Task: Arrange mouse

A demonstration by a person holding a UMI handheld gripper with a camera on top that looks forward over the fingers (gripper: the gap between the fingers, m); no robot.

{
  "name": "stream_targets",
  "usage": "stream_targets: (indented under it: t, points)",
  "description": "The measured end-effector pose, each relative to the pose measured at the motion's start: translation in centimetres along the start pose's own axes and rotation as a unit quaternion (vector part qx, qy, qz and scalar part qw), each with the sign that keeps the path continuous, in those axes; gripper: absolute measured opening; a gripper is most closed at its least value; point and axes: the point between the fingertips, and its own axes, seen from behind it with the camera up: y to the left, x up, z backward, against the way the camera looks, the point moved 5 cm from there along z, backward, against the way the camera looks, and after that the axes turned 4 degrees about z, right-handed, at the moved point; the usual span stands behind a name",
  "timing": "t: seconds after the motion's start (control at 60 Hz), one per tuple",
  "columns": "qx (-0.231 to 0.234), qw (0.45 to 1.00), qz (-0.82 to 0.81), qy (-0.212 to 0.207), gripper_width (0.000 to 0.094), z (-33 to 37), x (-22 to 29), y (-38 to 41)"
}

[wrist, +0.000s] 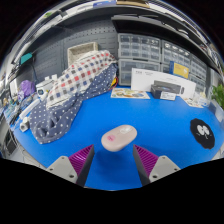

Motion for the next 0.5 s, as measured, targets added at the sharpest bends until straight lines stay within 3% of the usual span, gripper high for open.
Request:
stream_targets:
  t: [0.317, 0.5]
  points:
    - [-0.021, 1.0, -0.005, 0.009, 0.0741, -5.9, 3.5, 1.3]
    - [-0.028, 0.999, -0.014, 0.021, 0.0571, -7.8, 4.8, 1.1]
